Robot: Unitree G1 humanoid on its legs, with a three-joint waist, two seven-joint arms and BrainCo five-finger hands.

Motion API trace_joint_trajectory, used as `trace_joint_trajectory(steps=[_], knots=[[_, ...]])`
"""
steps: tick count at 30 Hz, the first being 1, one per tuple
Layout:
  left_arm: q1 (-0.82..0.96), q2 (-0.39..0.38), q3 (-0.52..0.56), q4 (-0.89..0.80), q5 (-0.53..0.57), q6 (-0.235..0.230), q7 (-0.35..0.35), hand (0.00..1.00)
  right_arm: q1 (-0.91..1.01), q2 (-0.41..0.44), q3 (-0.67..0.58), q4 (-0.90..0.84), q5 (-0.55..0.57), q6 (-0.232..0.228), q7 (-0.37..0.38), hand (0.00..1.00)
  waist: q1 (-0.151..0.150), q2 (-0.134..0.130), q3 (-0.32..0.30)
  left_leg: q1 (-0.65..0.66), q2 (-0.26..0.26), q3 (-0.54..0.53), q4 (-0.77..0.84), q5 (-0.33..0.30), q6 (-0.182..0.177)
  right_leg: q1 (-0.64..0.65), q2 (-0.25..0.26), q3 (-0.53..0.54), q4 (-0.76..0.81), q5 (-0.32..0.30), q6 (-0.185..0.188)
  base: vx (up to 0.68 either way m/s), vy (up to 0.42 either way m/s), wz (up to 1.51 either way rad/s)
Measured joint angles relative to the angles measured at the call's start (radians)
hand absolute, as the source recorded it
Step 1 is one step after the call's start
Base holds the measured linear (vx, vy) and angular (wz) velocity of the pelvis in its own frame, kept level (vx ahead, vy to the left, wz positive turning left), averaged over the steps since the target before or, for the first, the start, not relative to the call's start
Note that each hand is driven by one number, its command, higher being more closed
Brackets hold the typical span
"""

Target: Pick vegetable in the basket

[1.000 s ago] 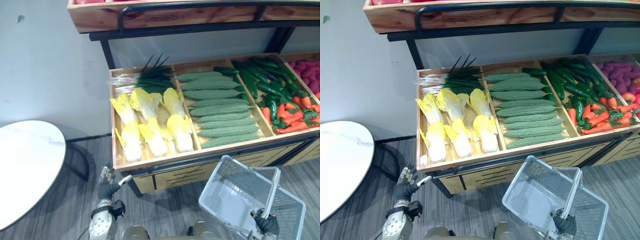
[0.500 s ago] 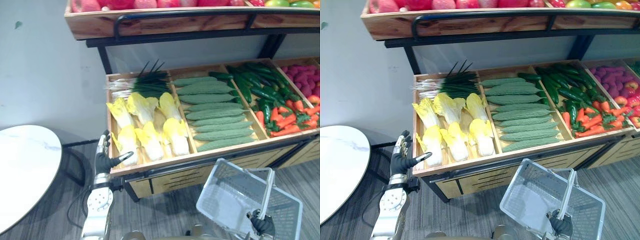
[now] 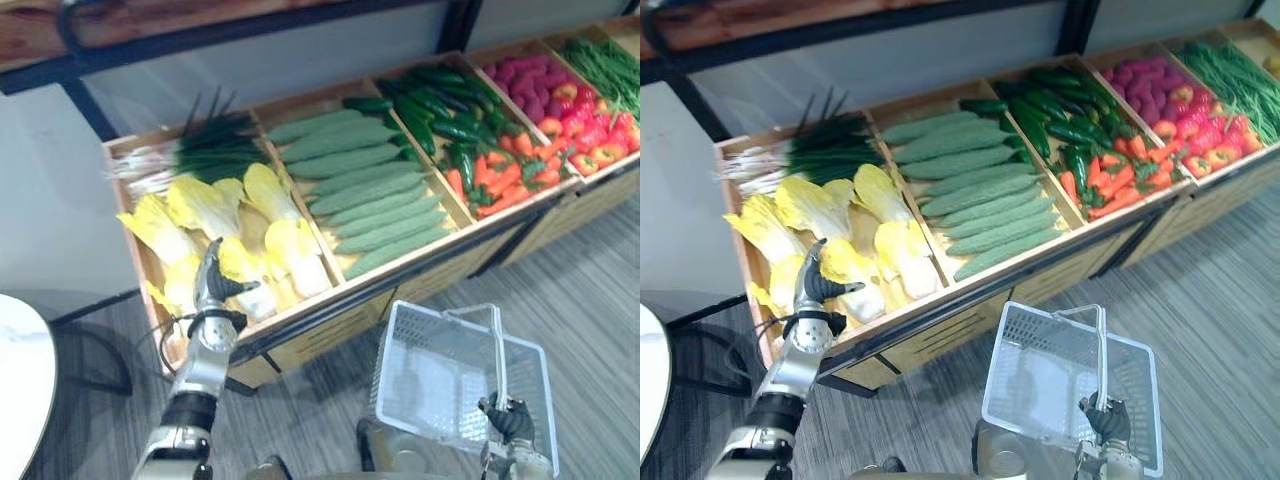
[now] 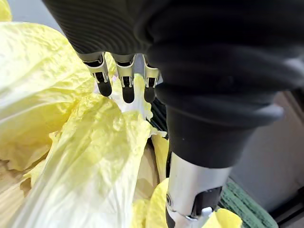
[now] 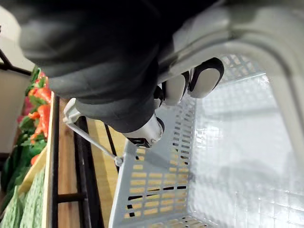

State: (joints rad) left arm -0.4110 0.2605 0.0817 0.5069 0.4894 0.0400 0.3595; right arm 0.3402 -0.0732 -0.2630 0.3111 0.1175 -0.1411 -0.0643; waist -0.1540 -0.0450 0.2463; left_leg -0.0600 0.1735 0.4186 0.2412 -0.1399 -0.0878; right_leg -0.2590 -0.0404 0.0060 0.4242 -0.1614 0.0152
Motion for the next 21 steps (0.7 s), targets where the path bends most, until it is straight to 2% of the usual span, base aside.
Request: trace_joint_trajectory(steps=[5,6,10,11,17,21], knots=[[-0.061,-0.003,-0.001,0.047,0.037,0.027,0.009,0.0,0.0,0.002,0.042,-0.078,0.012,-0.008,0.0,1.0,0.003,-0.004,0.041,-0.048,0.037,0.0,0.083,-0.032,-0.001,-0.027,0.005,-0.003,0.016,0.003,-0.002,-0.02,-0.007,-0.02],[-0.071,-0.007,-0.001,0.06,0.055,0.04,0.006,0.0,0.0,0.001,0.046,-0.098,0.012,-0.009,0.0,1.0,0.004,-0.003,0.05,-0.052,0.039,0.0,0.094,-0.039,-0.001,-0.027,0.006,-0.004,0.019,0.003,-0.002,-0.04,-0.013,0.01],[-0.098,-0.015,-0.001,0.07,0.076,0.045,-0.026,0.0,-0.003,0.002,0.05,-0.118,0.017,-0.011,-0.001,1.0,0.014,0.001,0.07,-0.071,0.054,0.0,0.126,-0.059,0.003,-0.029,0.005,-0.007,0.031,-0.001,0.002,-0.06,-0.004,0.02],[-0.101,-0.024,-0.002,0.07,0.088,0.044,-0.034,1.0,0.001,0.004,0.055,-0.118,0.021,-0.011,-0.002,1.0,0.026,0.004,0.072,-0.071,0.052,0.002,0.127,-0.062,0.006,-0.033,0.003,-0.003,0.035,-0.002,0.004,-0.03,0.02,-0.04],[-0.086,-0.045,-0.005,0.046,0.112,0.041,-0.055,1.0,0.001,0.023,0.057,-0.121,0.029,-0.011,-0.009,1.0,0.057,0.01,0.08,-0.085,0.047,-0.006,0.138,-0.064,0.007,-0.046,-0.007,-0.01,0.056,-0.016,0.008,0.0,-0.007,0.06],[-0.035,-0.043,-0.001,0.011,0.112,0.036,-0.049,1.0,-0.001,0.027,0.058,-0.12,0.028,-0.011,-0.013,1.0,0.062,0.012,0.081,-0.084,0.044,-0.016,0.142,-0.066,0.007,-0.045,-0.014,-0.025,0.062,-0.023,0.009,0.02,-0.013,0.1]])
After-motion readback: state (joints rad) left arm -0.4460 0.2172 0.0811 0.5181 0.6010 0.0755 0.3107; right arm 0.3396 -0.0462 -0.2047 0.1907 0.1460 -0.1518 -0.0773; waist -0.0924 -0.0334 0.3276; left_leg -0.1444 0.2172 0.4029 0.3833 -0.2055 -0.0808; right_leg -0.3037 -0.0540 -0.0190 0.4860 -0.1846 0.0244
